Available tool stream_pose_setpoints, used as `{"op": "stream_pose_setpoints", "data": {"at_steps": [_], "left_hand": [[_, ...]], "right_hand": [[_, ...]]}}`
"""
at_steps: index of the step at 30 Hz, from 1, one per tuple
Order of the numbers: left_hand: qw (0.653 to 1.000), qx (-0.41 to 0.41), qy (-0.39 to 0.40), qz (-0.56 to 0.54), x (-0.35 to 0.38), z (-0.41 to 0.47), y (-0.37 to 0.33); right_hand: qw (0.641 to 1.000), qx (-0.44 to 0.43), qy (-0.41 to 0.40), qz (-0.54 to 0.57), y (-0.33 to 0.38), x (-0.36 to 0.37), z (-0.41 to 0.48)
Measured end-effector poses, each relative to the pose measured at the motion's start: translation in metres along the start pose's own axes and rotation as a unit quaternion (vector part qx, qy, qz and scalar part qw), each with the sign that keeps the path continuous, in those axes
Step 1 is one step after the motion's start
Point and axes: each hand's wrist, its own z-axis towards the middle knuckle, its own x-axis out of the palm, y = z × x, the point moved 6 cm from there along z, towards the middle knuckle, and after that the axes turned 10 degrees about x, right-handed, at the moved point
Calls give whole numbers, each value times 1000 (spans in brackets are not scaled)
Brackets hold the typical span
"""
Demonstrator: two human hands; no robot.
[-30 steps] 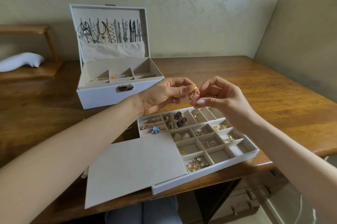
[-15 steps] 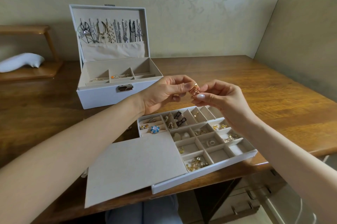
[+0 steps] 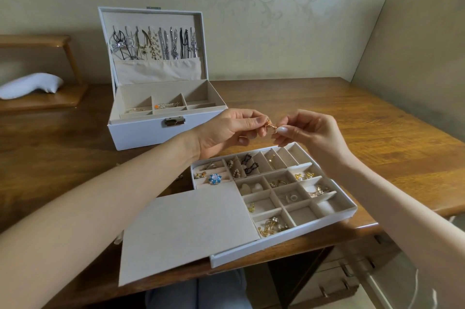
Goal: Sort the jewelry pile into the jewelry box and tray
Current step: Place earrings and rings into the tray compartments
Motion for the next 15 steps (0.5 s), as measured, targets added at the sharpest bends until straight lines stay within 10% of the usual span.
{"op": "stream_pose_setpoints", "data": {"at_steps": [6,15], "left_hand": [[956,37,-83,279,-15,4,-10],[965,115,-24,236,13,3,-16]], "right_hand": [[950,-129,-78,-272,19,-7,0],[921,-122,-99,-357,20,-8,3]]}}
